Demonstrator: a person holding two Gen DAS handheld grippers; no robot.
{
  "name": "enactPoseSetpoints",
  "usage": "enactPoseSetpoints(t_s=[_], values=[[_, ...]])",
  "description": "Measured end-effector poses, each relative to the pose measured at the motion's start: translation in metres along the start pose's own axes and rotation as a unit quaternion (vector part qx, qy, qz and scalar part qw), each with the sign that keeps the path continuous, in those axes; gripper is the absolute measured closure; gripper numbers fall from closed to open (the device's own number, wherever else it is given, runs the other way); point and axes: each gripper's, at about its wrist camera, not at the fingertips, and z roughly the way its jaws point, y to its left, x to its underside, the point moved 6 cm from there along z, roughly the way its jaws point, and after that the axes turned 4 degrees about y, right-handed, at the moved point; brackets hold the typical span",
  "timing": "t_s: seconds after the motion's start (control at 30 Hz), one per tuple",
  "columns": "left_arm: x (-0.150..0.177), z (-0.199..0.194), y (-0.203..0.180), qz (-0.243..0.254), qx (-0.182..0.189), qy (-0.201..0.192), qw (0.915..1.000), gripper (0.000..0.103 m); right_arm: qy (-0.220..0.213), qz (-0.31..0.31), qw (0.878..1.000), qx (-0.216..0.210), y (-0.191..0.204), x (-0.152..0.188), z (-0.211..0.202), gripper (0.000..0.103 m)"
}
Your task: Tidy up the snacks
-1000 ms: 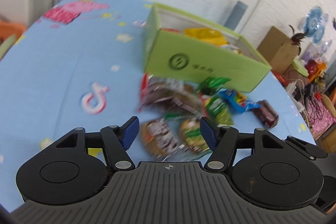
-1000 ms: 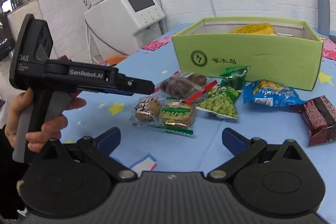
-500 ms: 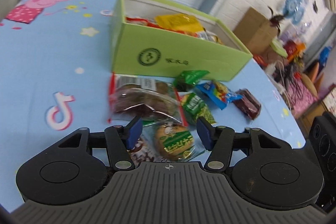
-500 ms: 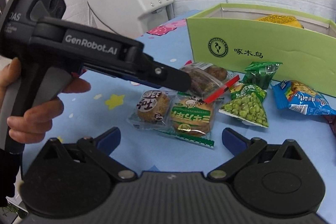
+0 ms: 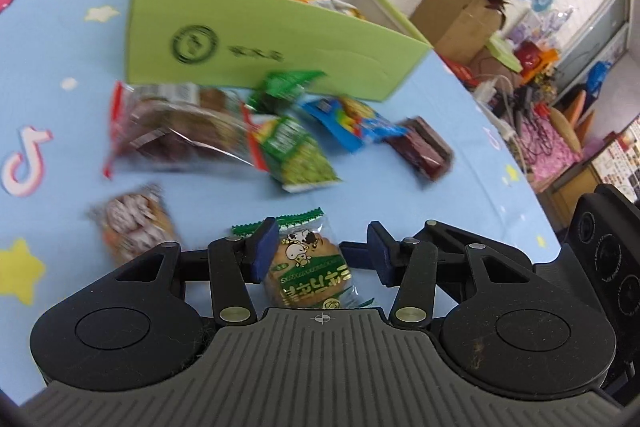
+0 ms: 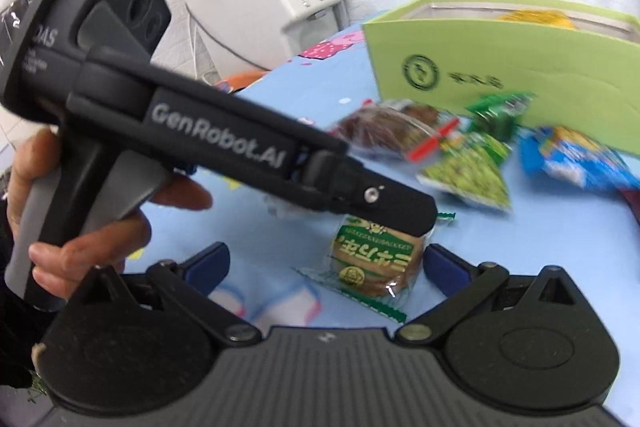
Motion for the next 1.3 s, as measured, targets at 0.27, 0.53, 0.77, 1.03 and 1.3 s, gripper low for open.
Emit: enactPoseSetpoints(t_s=[0.27,0.53,0.77,1.03,1.3], values=[[0.037,0.020,-0.069,0.032,0.035,-0.002,0.9989,0.067,-0.017,0.020,0.998,0.065,-0.012,0.045,-0.059,0.001],[0.016,0.002,-0.074,0.047,-0.003,-0.036,0.9982,0.060,-0.072,0.048,0.988,0.130,-0.015,0.077,-0.107,0.001],[0.006,0.032,-0.075,0.070,0.003,0.013,0.9975,0.060,-0.055,0.066,0.996,0.024,0.012,0.089,-0.094,0.001],[0.032,0.034,-0.075,0.068,0.024,0.033,0.9968,0.060,-0.036,0.059,0.996,0.063,-0.016,0.075,-0.077,0.001],[0.038,0.013,-0.063,0.037,0.002,-0.003,0.9993,0.054,-0.040,0.047,0.994,0.091,-0.024,0.069,-0.075,0.001]])
